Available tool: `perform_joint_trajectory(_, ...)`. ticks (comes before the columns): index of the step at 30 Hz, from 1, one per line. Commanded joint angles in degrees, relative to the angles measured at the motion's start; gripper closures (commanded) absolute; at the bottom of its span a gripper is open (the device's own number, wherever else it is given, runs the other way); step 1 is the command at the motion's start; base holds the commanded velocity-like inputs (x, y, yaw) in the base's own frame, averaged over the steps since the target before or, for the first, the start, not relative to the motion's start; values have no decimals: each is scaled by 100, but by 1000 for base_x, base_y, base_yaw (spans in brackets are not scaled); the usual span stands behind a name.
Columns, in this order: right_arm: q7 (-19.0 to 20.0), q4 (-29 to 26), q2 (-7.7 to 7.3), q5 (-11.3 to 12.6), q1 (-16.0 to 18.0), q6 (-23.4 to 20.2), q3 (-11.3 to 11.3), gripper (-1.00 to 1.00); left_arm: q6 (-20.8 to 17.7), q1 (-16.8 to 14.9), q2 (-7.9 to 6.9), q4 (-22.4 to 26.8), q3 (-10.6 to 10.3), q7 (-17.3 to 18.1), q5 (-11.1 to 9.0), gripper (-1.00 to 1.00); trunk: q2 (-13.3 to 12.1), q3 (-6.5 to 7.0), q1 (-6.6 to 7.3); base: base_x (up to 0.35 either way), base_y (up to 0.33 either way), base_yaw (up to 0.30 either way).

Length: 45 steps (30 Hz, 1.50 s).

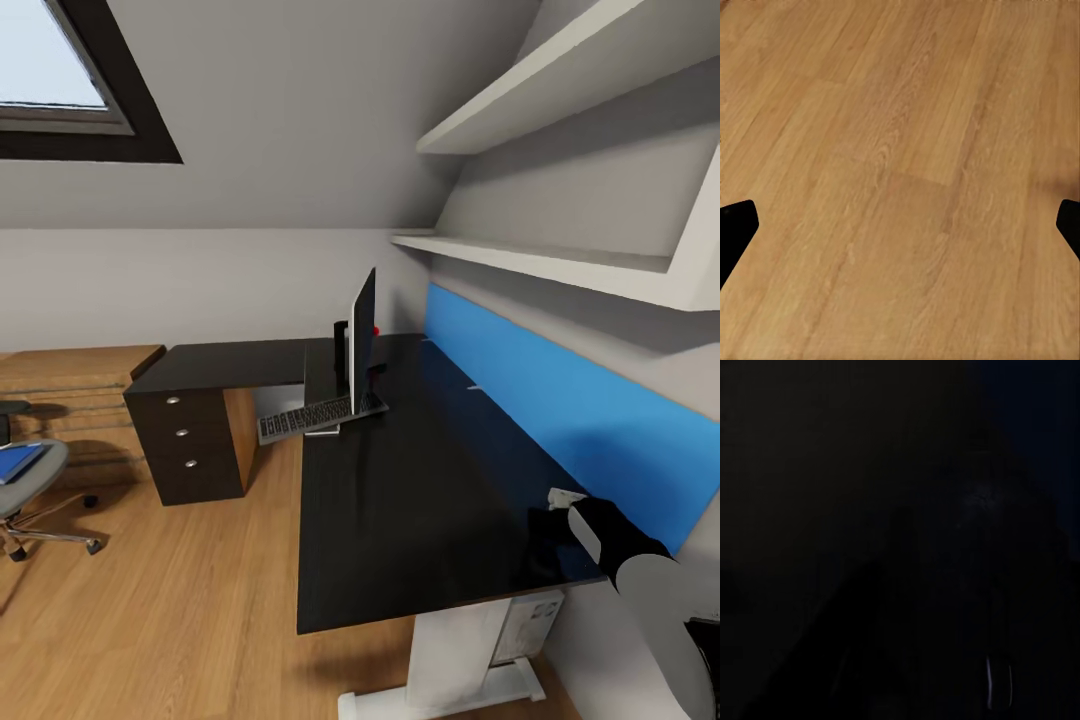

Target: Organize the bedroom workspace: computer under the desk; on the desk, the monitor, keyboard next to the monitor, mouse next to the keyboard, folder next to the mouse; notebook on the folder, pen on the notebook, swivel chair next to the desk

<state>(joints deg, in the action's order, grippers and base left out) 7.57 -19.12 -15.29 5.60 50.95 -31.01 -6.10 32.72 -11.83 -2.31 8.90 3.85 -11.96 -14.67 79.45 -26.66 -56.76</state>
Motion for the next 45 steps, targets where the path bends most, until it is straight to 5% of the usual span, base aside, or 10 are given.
perform_joint_trajectory(1,8,-9,11,51,2,-32,-18,100,15,-3,2,-2,37,0,26,-100,-38,12,23,0,0,0)
perform_joint_trajectory(6,0,-318,277,31,-11,-41,-13,100,15,-3,8,-2,37,0,26,-100,-239,102,133,0,0,0)
perform_joint_trajectory(12,-390,-1524,769,-63,-340,-75,-14,100,14,-3,16,-2,35,8,26,-100,-479,210,264,0,0,0)
perform_joint_trajectory(15,-869,-2193,1010,-73,-716,-99,-14,100,14,-3,18,-2,33,9,29,-100,-600,264,330,0,0,0)
perform_joint_trajectory(17,-1364,-3175,1290,-60,-1282,-183,-14,100,15,-3,19,-2,35,9,33,-100,-680,300,374,0,0,0)
perform_joint_trajectory(23,-1590,-4520,1708,-48,-2140,-474,31,100,15,-3,20,-2,29,10,35,-100,-720,317,396,0,0,0)
perform_joint_trajectory(24,-1629,-4947,1924,-54,-2439,-614,235,100,13,-3,20,-2,34,5,35,-100,-720,317,396,0,0,0)
perform_joint_trajectory(31,-1668,-5184,2106,-51,-2733,-693,1153,100,10,-3,19,-14,29,30,35,-100,-720,317,396,0,0,68)
perform_joint_trajectory(45,-1665,-4980,2126,-59,-2766,-670,1371,100,15,-3,23,-20,28,53,45,-100,-720,317,396,-197,189,263)
